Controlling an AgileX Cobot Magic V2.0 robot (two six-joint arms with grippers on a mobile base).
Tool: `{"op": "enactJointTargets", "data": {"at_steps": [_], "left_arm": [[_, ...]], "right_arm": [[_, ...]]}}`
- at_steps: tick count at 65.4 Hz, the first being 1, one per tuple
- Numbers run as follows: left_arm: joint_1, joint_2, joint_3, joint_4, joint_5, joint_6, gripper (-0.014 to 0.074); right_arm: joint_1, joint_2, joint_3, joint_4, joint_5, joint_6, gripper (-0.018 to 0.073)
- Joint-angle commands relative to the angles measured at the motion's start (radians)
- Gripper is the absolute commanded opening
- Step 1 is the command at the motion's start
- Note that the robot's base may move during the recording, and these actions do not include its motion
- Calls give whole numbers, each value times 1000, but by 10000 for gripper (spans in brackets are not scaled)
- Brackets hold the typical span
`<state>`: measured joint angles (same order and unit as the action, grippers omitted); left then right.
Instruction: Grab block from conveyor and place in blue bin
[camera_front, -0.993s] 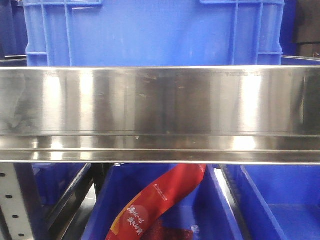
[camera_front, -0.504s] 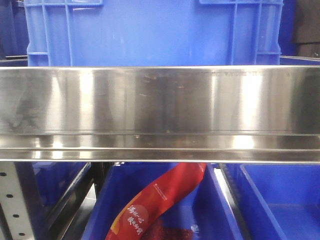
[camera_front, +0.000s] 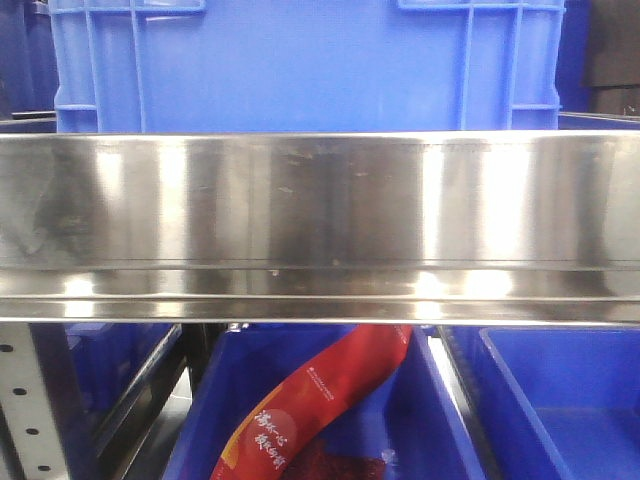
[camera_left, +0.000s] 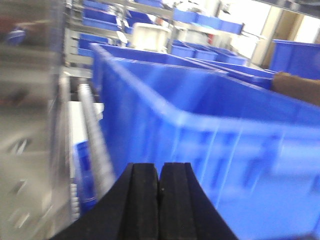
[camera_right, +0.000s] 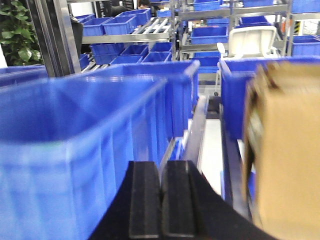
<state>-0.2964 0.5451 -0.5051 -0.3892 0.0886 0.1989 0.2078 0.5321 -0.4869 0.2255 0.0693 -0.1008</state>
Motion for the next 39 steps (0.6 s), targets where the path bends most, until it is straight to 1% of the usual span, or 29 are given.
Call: {"op": "enactJointTargets", "data": {"at_steps": [1,7,17,27,39], "left_arm": [[20,-87,71,8,-20,2,-111],[33,-181,133,18,-20,2,-111],[35,-292,177,18,-18,2,-111],[35,-364,181,18,-25,2,-111],[35,-394,181,18,-27,2,-111]], "right_arm": [[-6,-97,66,2,-11,-4,-160],[-6,-194,101,2,20,-4,-162],[-6,-305,102,2,111,-4,-162],[-6,-363,102,2,117,-4,-162],[-6,-367,102,2,117,-4,-162]]}}
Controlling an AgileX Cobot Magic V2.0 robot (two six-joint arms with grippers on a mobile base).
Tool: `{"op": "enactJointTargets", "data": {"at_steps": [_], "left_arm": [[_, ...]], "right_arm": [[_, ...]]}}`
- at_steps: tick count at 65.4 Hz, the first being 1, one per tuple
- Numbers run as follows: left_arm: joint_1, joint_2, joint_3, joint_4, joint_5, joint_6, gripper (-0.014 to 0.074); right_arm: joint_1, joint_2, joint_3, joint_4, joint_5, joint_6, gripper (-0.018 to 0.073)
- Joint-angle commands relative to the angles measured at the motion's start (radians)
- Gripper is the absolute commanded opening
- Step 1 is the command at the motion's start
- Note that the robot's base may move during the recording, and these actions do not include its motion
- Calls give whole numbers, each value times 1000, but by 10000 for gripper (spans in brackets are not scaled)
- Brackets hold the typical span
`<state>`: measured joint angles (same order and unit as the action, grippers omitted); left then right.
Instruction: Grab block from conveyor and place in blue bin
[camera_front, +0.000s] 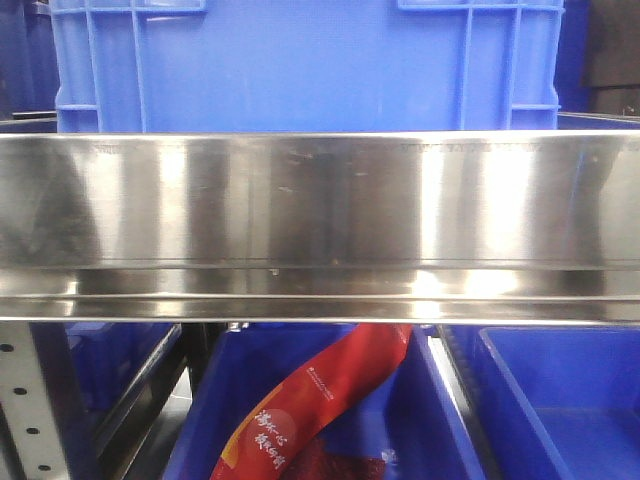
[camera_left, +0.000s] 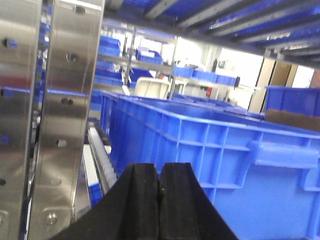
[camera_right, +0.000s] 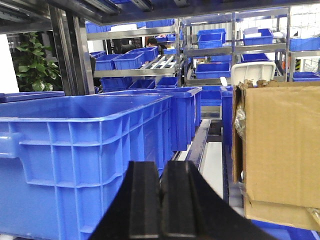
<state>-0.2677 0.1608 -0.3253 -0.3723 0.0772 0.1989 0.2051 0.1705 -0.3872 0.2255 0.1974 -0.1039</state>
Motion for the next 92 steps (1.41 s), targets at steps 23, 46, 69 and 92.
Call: {"op": "enactJointTargets", "data": {"at_steps": [23,46,69,92], "left_arm": [[6,-10,1,2,-16,2,-111],[6,-10,1,2,-16,2,-111],[6,-12,1,2,-14,2,-111],[6,-12,1,2,-14,2,-111]], "right_arm": [[-6,-10,32,-35,-24,-1,-162],[-124,-170,301,-207,-49,200,-162],[-128,-170,387,-226,-171,84,-162],[-128,-170,387,-226,-176,84,-162]]}}
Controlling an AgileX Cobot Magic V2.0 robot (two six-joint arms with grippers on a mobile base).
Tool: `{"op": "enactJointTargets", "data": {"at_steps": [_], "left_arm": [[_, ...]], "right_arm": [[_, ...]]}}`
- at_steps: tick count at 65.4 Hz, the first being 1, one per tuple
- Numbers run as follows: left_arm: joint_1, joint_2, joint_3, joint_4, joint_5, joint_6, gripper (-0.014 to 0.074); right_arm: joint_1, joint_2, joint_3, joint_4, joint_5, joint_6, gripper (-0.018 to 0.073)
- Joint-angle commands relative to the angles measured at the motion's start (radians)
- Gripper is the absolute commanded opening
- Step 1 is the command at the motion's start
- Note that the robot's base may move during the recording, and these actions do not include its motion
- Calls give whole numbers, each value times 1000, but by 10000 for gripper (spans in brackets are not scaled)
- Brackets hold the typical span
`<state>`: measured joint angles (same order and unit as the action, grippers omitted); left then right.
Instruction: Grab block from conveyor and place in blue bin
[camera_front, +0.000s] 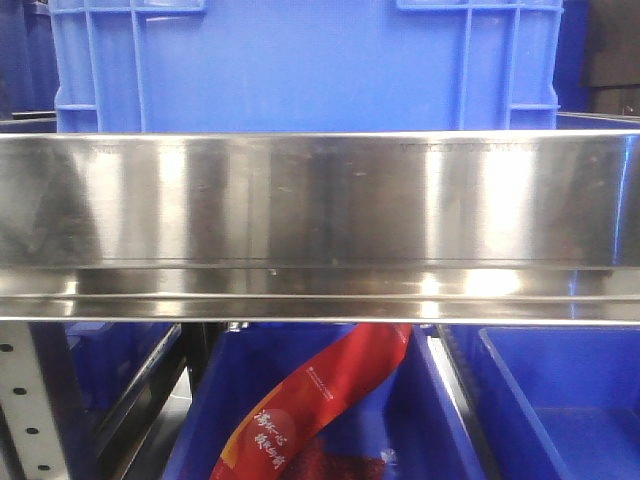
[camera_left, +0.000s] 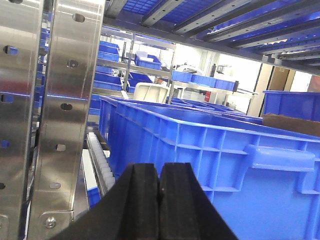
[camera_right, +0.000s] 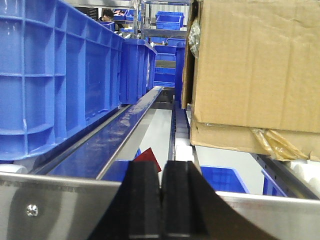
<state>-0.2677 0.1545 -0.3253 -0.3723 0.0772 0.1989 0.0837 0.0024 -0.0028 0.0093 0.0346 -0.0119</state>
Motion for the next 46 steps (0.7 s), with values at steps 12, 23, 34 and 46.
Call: {"op": "enactJointTargets", "data": {"at_steps": [12,23,34,46], "left_arm": [[6,-6,1,2,-14,2,-111],[6,-6,1,2,-14,2,-111],[6,-6,1,2,-14,2,-111],[6,-6,1,2,-14,2,-111]], "right_arm": [[-7,-2,3,-9,-13,-8,-162],[-7,-2,3,-9,-13,-8,-162],[-7,-2,3,-9,-13,-8,-162],[-7,-2,3,-9,-13,-8,-162]]}}
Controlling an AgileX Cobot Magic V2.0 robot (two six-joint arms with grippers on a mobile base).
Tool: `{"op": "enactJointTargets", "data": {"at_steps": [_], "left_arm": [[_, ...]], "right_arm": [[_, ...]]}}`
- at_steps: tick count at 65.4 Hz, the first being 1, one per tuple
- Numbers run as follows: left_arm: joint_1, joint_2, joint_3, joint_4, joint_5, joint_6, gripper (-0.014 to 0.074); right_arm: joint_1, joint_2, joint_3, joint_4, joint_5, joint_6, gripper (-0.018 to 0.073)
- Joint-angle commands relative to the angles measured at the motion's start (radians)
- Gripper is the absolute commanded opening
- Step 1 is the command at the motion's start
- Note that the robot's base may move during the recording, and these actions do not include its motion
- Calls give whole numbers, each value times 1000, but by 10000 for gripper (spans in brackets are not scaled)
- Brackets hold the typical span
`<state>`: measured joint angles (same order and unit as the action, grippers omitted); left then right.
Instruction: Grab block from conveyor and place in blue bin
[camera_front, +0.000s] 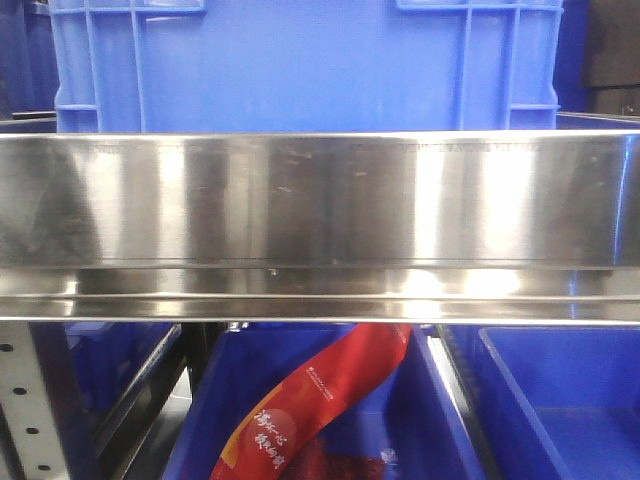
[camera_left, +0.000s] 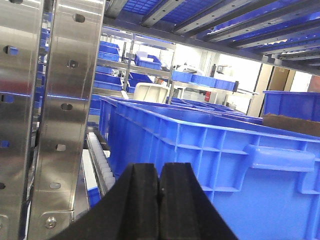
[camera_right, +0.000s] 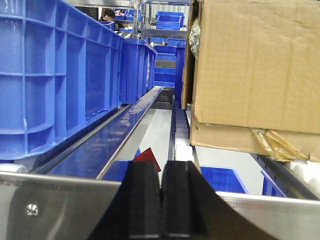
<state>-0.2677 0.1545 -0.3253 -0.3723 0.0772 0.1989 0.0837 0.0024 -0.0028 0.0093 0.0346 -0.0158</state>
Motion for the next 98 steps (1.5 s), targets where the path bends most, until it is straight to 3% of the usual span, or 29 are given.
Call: {"op": "enactJointTargets", "data": {"at_steps": [1,4,10,15,20,28,34,48,98], "left_arm": [[6,-6,1,2,-14,2,-111],[6,-8,3,15,-14,2,-111],[24,-19,37,116,-61,2,-111],[68,-21,98,123,-129,2,-111],[119,-22,160,187,-173,-5,-111],[200,-67,247,310,-167,-199,-111],[240,-142,299,372,-144,-216,-111],[246,-155,325,396,-57,-216,-111],[246,-155,325,396,-55,-216,-111]], "right_arm": [[-7,-2,3,-9,-13,-4,-162],[-7,-2,3,-9,-13,-4,-162],[-7,-2,3,-9,-13,-4,-162],[-7,-2,3,-9,-13,-4,-162],[-7,-2,3,-9,-13,-4,-162],[-7,-2,3,-9,-13,-4,-162],[-7,-2,3,-9,-13,-4,-162],[-7,-2,3,-9,-13,-4,-162],[-7,-2,3,-9,-13,-4,-162]]}}
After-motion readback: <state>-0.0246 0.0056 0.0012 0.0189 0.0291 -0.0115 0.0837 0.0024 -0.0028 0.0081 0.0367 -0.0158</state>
